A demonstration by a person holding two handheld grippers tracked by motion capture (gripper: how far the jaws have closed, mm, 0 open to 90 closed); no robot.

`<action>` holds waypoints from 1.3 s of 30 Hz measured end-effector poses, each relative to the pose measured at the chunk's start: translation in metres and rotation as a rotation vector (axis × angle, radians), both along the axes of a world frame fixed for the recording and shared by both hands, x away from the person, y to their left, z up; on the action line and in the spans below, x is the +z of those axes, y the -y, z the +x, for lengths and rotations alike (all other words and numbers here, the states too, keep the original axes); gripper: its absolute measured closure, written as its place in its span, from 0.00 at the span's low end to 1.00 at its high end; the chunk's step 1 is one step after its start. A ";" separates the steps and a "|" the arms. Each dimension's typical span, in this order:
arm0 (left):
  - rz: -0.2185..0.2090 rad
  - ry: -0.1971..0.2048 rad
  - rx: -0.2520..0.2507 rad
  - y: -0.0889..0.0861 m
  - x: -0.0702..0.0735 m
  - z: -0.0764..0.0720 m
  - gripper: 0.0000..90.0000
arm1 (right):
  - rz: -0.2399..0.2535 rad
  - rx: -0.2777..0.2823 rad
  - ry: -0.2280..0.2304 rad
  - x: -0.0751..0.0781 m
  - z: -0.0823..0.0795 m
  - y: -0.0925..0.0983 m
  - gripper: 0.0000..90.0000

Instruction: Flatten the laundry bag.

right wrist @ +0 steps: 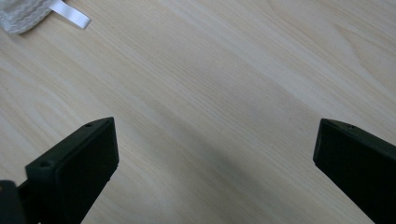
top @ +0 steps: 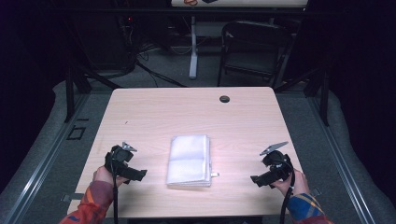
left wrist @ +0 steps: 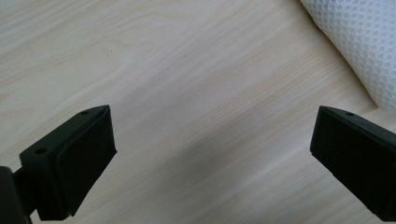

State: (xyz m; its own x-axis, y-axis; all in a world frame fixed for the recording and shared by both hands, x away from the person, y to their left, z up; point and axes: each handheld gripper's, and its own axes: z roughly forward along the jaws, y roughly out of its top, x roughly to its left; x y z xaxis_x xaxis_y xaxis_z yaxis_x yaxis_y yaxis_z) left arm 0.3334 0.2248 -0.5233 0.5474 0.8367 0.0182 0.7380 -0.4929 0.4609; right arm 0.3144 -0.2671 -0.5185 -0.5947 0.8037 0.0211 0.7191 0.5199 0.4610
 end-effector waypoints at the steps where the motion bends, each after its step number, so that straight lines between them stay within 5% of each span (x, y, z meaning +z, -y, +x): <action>1: 0.000 0.000 0.000 0.000 0.000 0.000 0.00 | -0.003 -0.006 0.007 0.000 -0.001 -0.001 0.00; 18: -0.044 0.040 -0.070 0.024 0.012 -0.004 0.00 | 0.025 0.045 0.008 0.004 -0.002 -0.008 0.00; 39: -0.076 0.116 -0.290 0.085 0.014 -0.007 0.01 | 0.034 0.044 -0.019 0.004 -0.003 -0.015 0.03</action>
